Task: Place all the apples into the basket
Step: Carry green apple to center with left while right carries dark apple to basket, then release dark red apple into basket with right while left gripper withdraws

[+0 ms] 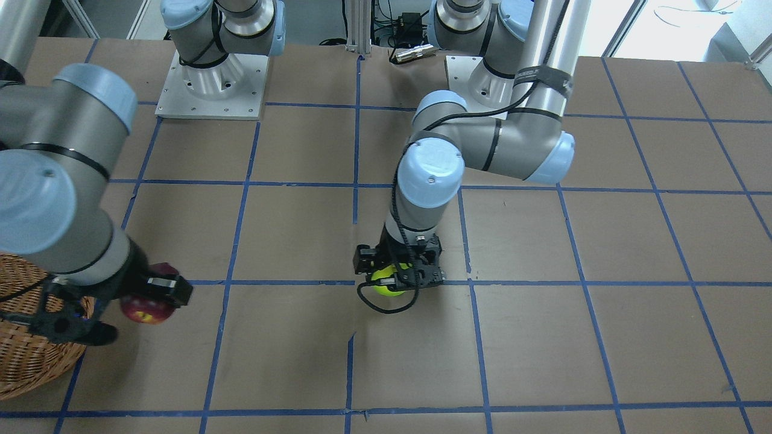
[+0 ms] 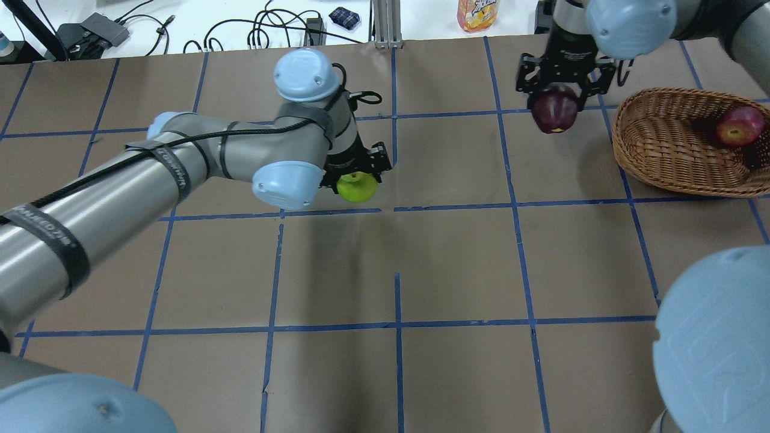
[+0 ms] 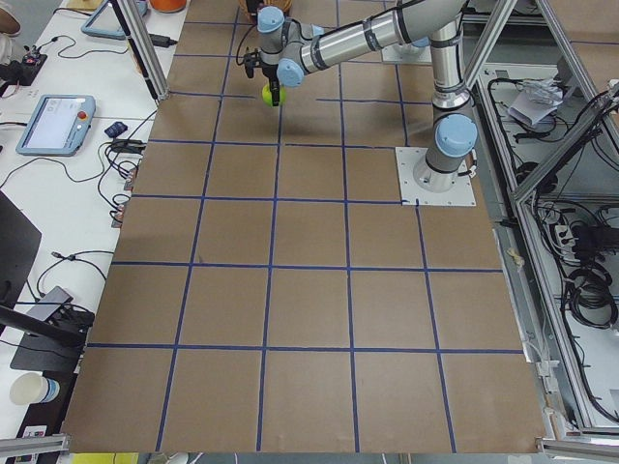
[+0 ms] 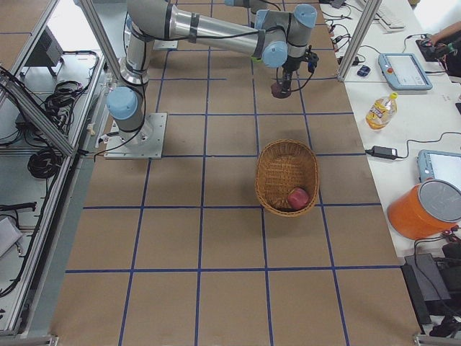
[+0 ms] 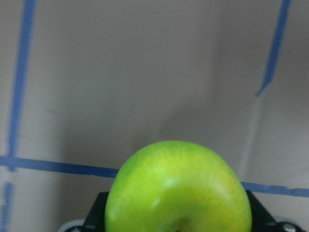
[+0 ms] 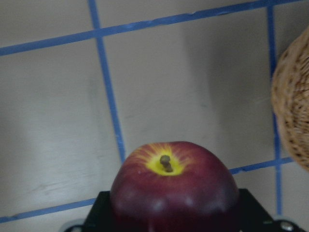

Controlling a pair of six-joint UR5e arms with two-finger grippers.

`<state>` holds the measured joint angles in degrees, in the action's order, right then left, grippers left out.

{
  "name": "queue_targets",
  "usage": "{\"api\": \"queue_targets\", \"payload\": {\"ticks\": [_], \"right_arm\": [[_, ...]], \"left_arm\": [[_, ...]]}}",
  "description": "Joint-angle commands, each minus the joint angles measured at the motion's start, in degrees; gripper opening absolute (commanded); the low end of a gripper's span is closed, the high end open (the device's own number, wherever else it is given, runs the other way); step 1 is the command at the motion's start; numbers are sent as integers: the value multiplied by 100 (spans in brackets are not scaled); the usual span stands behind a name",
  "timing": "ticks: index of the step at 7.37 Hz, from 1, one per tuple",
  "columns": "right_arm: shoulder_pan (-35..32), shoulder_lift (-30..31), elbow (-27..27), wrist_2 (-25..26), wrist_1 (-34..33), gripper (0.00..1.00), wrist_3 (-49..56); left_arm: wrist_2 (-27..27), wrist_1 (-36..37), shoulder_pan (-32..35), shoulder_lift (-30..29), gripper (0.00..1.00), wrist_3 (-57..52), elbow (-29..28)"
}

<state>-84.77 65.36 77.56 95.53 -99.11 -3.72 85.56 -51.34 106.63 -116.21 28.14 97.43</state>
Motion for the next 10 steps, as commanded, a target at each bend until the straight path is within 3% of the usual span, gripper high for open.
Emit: {"api": "queue_targets", "payload": {"ticks": [1,2,3,4,5,8,10], "right_arm": [[958,30,-4,378,-90,0,1525],[1337,3,-13,388,-109,0,2028],[1593,-40,-4,405,-344,0,2529],[1796,-119,39,475,-590,0,2830],[1989,-259,40,476,-618,0,2972],[2315,-655,40,449,-636,0,2982],[2378,-910,40,449,-1021,5,2982]], "left_arm": [[31,683,446,-418,22,649,-40],[48,730,437,-515,50,649,-31],[40,748,429,-568,99,588,-74],[40,644,420,-534,100,257,-283],[48,-54,394,-386,100,149,-651],[92,-2768,-62,18,100,-885,-2320],[441,-3678,-746,605,100,-2059,-2457]]}}
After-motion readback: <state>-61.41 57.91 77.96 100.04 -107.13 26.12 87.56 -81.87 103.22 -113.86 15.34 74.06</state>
